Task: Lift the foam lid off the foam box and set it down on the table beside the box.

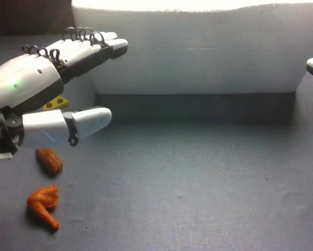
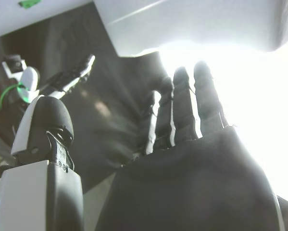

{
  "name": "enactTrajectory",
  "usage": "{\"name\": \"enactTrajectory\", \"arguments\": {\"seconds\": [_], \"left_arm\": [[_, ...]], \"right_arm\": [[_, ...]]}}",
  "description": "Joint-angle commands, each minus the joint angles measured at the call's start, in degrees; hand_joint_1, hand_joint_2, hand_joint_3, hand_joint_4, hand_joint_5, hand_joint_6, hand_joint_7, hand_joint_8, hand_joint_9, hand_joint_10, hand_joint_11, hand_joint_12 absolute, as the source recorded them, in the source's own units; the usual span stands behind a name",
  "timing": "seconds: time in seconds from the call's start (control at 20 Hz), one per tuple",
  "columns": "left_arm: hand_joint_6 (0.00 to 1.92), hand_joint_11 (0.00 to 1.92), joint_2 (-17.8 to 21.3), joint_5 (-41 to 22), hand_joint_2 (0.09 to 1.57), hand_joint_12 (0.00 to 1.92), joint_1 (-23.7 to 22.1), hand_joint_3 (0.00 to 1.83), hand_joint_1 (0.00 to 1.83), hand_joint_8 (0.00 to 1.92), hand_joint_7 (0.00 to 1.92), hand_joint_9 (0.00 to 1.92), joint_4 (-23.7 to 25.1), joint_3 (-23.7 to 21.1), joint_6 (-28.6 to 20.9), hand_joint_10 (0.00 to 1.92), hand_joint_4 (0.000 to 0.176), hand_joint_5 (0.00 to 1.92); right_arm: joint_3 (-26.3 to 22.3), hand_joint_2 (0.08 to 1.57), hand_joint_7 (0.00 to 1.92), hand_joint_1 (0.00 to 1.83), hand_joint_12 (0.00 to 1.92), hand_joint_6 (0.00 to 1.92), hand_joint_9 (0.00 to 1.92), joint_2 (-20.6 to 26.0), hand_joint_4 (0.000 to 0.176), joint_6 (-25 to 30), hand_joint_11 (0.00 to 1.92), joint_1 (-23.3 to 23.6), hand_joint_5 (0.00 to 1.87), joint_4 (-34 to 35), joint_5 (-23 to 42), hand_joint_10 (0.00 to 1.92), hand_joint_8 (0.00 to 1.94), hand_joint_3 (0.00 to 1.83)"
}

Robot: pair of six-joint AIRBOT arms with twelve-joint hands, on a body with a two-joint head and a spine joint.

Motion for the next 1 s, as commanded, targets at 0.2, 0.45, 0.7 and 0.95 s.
{"name": "enactTrajectory", "arguments": {"seconds": [0.2,0.45,0.7,0.95], "left_arm": [[0.00,0.00,0.1,-6.0,1.31,0.00,-0.1,0.00,0.18,0.00,0.00,0.00,-0.9,-0.1,-0.4,0.00,0.033,0.00],[0.00,0.00,0.7,-7.7,1.26,0.00,0.2,0.00,0.19,0.00,0.00,0.00,-2.2,-0.1,0.5,0.00,0.040,0.00],[0.00,0.01,0.6,-9.7,1.23,0.00,0.2,0.00,0.27,0.00,0.00,0.00,-4.9,0.2,2.0,0.00,0.012,0.00],[0.00,0.00,0.3,-12.4,1.26,0.00,-0.4,0.00,0.37,0.00,0.00,0.00,-10.0,1.6,4.3,0.00,0.027,0.00]], "right_arm": [[0.3,1.30,0.00,0.50,0.00,0.00,0.00,0.1,0.000,-0.3,0.00,0.6,0.00,1.2,6.4,0.00,0.00,0.00],[0.3,1.28,0.00,0.55,0.00,0.00,0.00,0.1,0.000,-1.6,0.00,0.3,0.00,3.6,7.9,0.00,0.00,0.00],[0.5,1.28,0.00,0.62,0.00,0.00,0.00,0.2,0.000,-2.8,0.00,-0.3,0.00,7.8,11.5,0.00,0.00,0.00],[1.3,1.26,0.00,0.41,0.00,0.00,0.00,0.2,0.000,-4.3,0.00,-0.3,0.00,12.4,15.4,0.00,0.00,0.00]]}}
